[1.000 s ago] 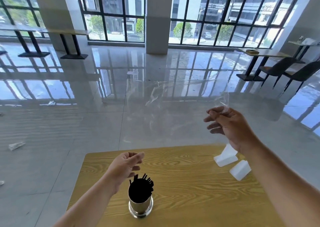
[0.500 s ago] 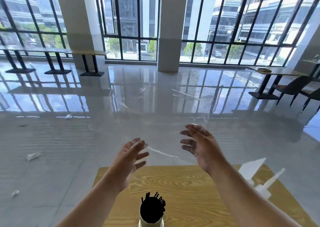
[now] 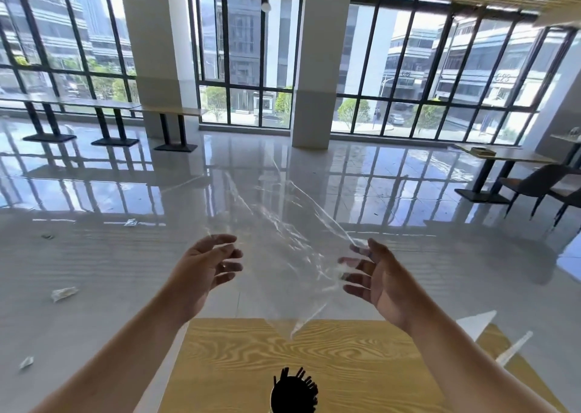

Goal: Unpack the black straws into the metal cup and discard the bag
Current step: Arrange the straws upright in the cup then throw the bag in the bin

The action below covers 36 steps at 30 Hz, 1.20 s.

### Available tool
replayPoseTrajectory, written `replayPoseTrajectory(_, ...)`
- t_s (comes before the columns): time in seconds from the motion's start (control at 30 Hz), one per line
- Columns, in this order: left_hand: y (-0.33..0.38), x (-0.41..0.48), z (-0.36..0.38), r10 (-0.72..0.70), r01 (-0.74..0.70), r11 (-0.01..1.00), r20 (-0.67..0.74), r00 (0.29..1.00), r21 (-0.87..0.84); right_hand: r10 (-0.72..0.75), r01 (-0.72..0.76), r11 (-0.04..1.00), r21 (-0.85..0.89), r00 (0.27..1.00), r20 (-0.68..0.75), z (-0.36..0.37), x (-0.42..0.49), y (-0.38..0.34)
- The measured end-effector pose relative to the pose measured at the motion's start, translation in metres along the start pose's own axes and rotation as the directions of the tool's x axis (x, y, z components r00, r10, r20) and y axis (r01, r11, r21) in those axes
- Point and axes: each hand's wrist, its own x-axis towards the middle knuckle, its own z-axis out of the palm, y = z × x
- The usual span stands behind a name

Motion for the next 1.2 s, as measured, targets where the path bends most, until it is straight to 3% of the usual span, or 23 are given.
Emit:
replayPoseTrajectory(0.17, 0.016, 0.005, -0.019, -0.012, 0.01, 1.0, 0.108, 0.994, 0.028, 0.03, -0.024, 0.972, -0.233, 0.999, 0.023, 0.018, -0.005, -0.008)
replayPoseTrajectory(0.53, 0.045, 0.005, -0.055, 0.013, -0.006, 0.998, 0.114, 0.993, -0.064, 0.135, -0.093, 0.92, -0.38, 0.987, 0.085, 0.065, -0.018, -0.002)
replayPoseTrajectory(0.87, 0.039, -0.005, -0.062, -0.06, 0.095, 0.988, 0.272, 0.961, -0.119, 0.146, -0.099, 0.941, -0.324, 0.982, 0.122, 0.12, -0.019, 0.011)
replayPoseTrajectory(1.03, 0.034, -0.005, -0.06, -0.087, 0.107, 0.992, 0.276, 0.957, -0.06, 0.047, -0.043, 0.98, -0.194, 0.999, 0.014, 0.123, -0.014, 0.012)
replayPoseTrajectory(1.2, 0.027, -0.001, -0.056, -0.064, 0.051, 0.997, 0.225, 0.972, 0.063, -0.04, 0.025, 0.982, -0.185, 0.996, -0.081, 0.107, -0.019, 0.006)
